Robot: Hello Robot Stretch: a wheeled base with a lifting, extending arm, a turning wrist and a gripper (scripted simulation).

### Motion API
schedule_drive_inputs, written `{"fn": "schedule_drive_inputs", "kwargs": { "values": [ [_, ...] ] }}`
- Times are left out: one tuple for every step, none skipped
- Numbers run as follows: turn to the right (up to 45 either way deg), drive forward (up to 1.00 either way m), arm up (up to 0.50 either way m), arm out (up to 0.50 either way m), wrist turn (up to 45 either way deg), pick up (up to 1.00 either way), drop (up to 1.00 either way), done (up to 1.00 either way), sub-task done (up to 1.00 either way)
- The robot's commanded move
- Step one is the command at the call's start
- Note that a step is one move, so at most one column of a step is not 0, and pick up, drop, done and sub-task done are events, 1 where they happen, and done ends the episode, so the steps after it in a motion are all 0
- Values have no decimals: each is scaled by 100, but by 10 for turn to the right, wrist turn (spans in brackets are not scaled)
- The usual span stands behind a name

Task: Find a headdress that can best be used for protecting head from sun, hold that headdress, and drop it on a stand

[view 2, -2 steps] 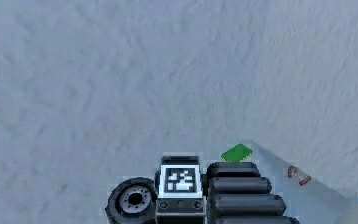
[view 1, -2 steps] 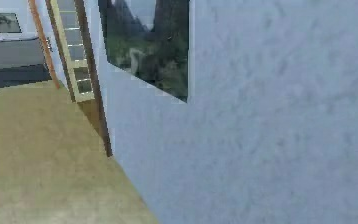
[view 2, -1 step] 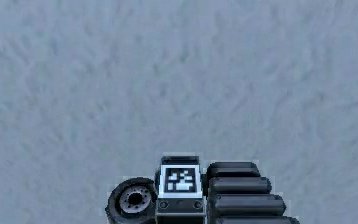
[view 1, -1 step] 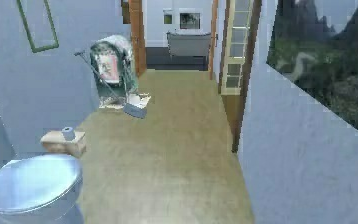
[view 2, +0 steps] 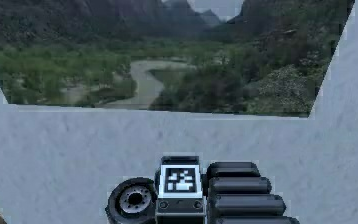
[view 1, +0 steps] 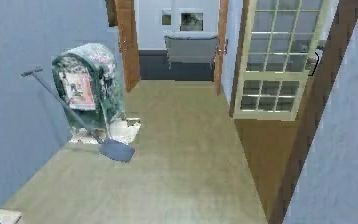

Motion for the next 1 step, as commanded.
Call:
{"fn": "schedule_drive_inputs", "kwargs": {
  "values": [
    [0, 100, 0, 0, 0, 0, 0, 0, 0]
  ]
}}
